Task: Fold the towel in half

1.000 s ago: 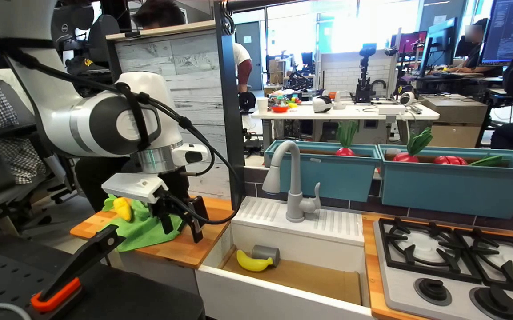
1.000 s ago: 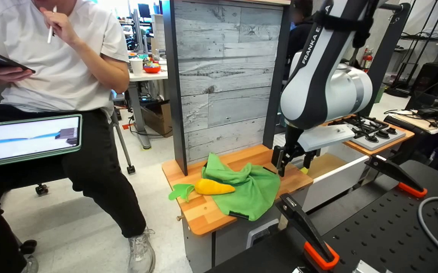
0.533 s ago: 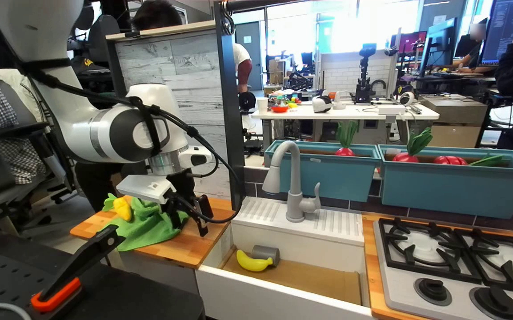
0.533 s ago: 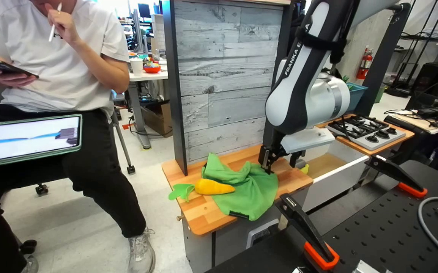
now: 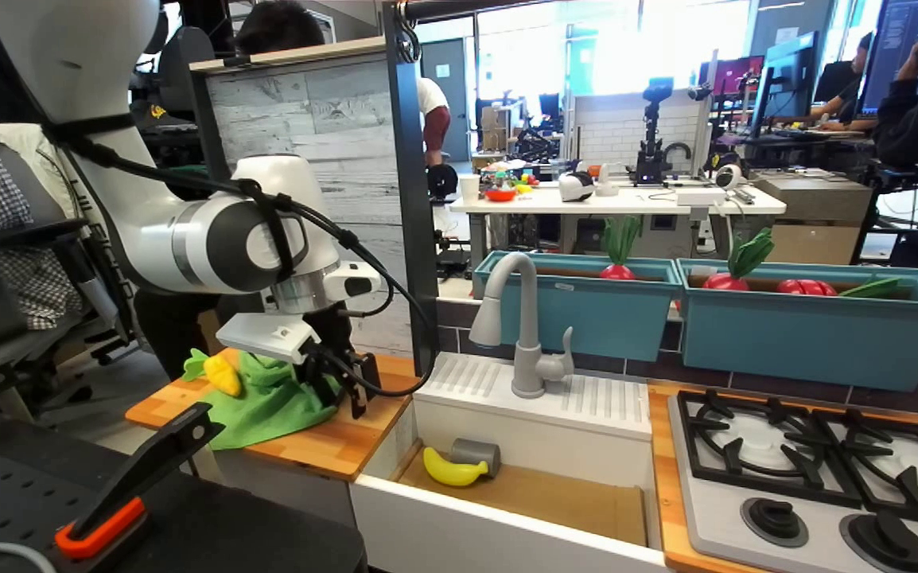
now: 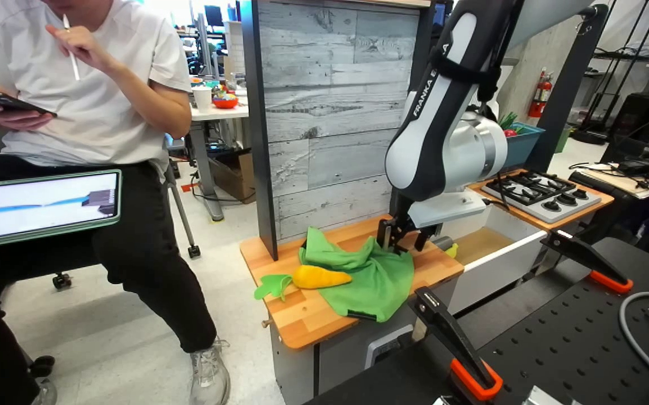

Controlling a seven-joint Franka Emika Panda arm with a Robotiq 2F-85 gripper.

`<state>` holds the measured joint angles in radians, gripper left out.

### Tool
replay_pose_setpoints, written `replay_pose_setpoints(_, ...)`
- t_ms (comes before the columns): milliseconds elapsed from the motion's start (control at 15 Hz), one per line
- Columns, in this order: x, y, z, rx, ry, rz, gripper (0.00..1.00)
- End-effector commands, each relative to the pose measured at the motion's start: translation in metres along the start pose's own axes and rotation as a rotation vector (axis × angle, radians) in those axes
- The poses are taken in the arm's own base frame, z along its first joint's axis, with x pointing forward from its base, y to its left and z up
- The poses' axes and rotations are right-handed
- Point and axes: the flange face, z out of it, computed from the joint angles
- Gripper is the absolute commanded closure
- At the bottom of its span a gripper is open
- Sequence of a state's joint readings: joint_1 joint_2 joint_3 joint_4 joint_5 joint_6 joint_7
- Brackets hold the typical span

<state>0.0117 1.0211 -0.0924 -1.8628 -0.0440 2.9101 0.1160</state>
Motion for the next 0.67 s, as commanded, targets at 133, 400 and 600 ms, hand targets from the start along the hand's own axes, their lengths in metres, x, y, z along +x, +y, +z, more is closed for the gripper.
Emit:
replay_pose_setpoints(133,0.006,0.005,0.003,0.009,0.016,0.016,0.86)
replay_pose_setpoints(400,0.005,0.013,-0.004,0.013,0.029,0.030,1.00)
replay_pose_setpoints(600,0.003,0.016,-0.017,0.020,0.046,0.043,0.98)
